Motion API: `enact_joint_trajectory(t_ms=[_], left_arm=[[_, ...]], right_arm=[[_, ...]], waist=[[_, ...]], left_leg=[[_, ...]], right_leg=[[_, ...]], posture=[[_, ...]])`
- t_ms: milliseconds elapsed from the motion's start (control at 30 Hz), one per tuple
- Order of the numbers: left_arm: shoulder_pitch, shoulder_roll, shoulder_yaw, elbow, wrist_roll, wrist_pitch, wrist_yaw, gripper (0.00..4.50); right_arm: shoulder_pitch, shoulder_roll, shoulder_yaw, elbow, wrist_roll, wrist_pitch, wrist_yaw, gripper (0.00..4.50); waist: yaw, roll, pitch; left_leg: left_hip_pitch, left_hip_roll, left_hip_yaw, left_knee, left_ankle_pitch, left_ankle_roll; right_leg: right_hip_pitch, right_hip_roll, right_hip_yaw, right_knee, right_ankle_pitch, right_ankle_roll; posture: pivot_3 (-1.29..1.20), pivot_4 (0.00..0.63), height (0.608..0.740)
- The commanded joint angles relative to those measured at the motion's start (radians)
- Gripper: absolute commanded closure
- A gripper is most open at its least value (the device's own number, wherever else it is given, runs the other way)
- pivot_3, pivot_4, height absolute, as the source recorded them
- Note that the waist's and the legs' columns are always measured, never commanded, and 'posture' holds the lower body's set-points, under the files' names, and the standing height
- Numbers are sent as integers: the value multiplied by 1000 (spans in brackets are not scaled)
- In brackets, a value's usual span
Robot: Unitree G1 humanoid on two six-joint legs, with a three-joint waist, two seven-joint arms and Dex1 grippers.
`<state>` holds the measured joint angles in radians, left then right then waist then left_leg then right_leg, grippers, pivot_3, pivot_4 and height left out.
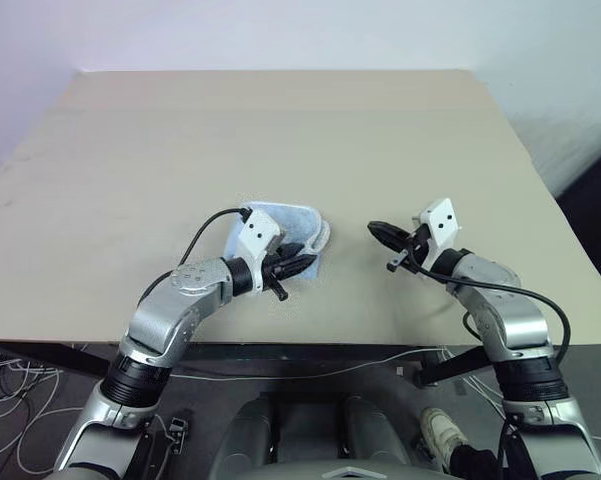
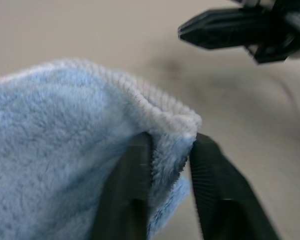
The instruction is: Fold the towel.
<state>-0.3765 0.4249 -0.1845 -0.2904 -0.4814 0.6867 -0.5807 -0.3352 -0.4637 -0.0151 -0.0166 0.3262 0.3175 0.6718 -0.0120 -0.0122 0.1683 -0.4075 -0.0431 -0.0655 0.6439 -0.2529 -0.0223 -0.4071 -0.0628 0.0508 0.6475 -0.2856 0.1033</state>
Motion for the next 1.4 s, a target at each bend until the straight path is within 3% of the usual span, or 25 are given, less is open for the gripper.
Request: enact_joint_trajectory(t_ms=[33,133,267,367,633,667,833,1200,1300,1400], left_arm=[[28,10,75,-81,-74,24,-30,1891],[50,37,115,-106,-98,42,-45,924],[57,52,225,-94,-135,30,-25,924],[11,35,299,-16,-113,-19,21,1561],[-48,42,214,154,46,-174,-24,4291],[-50,43,200,176,66,-188,-28,4463],[-7,58,106,267,185,-268,-58,4463],[33,31,98,354,274,-347,-31,4463],[28,6,141,340,231,-353,-34,4463],[16,-31,267,269,97,-315,-24,4463]], right_arm=[[-25,4,-12,-26,-1,-15,-1,4500],[-30,3,-13,-25,0,-15,2,4500],[-62,8,-11,-28,8,-8,7,4500],[-119,34,13,-22,17,13,12,4500],[-248,159,134,37,-12,14,42,4500],[-256,172,144,56,-18,13,43,4500],[-252,221,214,193,-79,-27,59,4500],[-185,245,245,280,-140,-39,68,4500],[-171,242,221,238,-126,-56,67,4500],[-163,220,160,133,-72,-11,60,4500]], waist=[[-1,0,0],[0,0,0],[-1,0,0],[0,0,0],[-1,0,0],[-1,0,0],[-2,0,0],[-3,1,0],[-2,1,-1],[-2,0,0]], left_leg=[[0,0,0,0,0,0],[0,0,0,0,0,0],[0,0,0,0,0,0],[0,0,0,0,0,0],[0,0,0,0,0,0],[0,0,0,1,0,0],[0,-1,0,0,0,0],[-1,-1,0,0,0,0],[-1,-1,0,0,0,0],[-1,-1,0,1,0,0]], right_leg=[[0,0,0,0,0,0],[0,0,0,0,0,0],[0,0,0,0,0,0],[0,0,0,0,0,0],[-1,1,0,0,0,0],[-1,1,0,1,0,0],[-1,1,-1,1,0,0],[-2,0,0,2,0,0],[-2,0,0,2,0,0],[-2,-1,0,2,0,0]], posture=[[0,150,740],[0,150,740],[0,150,740],[0,150,740],[0,150,740],[0,150,740],[0,150,740],[0,150,740],[0,150,740],[0,150,740]])
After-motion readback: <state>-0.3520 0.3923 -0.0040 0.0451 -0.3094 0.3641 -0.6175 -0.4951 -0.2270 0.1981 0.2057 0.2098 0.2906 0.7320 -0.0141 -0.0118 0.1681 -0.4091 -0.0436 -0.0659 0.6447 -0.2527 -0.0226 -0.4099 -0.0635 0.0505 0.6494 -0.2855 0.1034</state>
